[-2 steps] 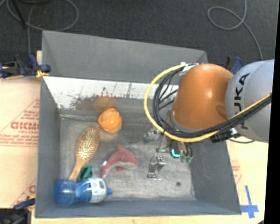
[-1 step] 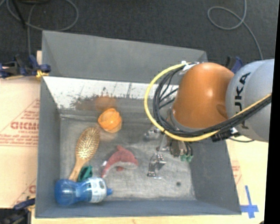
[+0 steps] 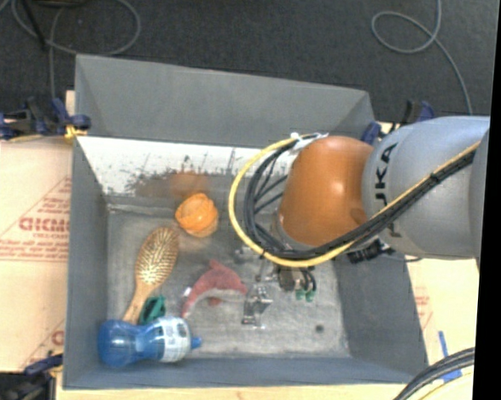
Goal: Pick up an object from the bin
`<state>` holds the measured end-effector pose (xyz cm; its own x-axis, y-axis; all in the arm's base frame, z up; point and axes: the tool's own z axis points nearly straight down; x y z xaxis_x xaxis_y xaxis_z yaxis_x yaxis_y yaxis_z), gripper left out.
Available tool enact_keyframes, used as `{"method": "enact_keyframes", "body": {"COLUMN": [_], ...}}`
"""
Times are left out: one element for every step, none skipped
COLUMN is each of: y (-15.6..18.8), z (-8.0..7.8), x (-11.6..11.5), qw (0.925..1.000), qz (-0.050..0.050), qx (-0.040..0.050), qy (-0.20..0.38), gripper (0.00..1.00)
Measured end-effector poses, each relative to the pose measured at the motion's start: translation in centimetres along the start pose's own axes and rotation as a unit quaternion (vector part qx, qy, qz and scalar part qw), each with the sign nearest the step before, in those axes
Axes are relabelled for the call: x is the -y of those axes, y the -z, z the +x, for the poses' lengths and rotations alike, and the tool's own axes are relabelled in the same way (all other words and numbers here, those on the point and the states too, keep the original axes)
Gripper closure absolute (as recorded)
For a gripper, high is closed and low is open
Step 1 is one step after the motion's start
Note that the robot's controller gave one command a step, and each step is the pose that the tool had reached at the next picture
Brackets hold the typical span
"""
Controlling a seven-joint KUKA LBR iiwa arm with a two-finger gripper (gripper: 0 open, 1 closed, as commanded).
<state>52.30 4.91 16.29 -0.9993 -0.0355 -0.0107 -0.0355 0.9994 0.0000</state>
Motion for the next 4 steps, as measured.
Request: {"method": "enact_keyframes", "body": {"y": [-6.3,-8.3,-8.3,9.5], "z": [1.1,-0.6,-0.6,0.3], "x": [-3.5,-3.4,-3.4,-5.5], "qw": [0.9999,0.9991,0.9991,0.9991], "qz": [-0.001,-0.003,-0.003,-0.001], "qx": [-0.0018,0.0103,0.0103,-0.0001], "qy": [-0.016,-0.041,-0.041,-0.043], "gripper": [0.00,1.00,1.00,1.00]}}
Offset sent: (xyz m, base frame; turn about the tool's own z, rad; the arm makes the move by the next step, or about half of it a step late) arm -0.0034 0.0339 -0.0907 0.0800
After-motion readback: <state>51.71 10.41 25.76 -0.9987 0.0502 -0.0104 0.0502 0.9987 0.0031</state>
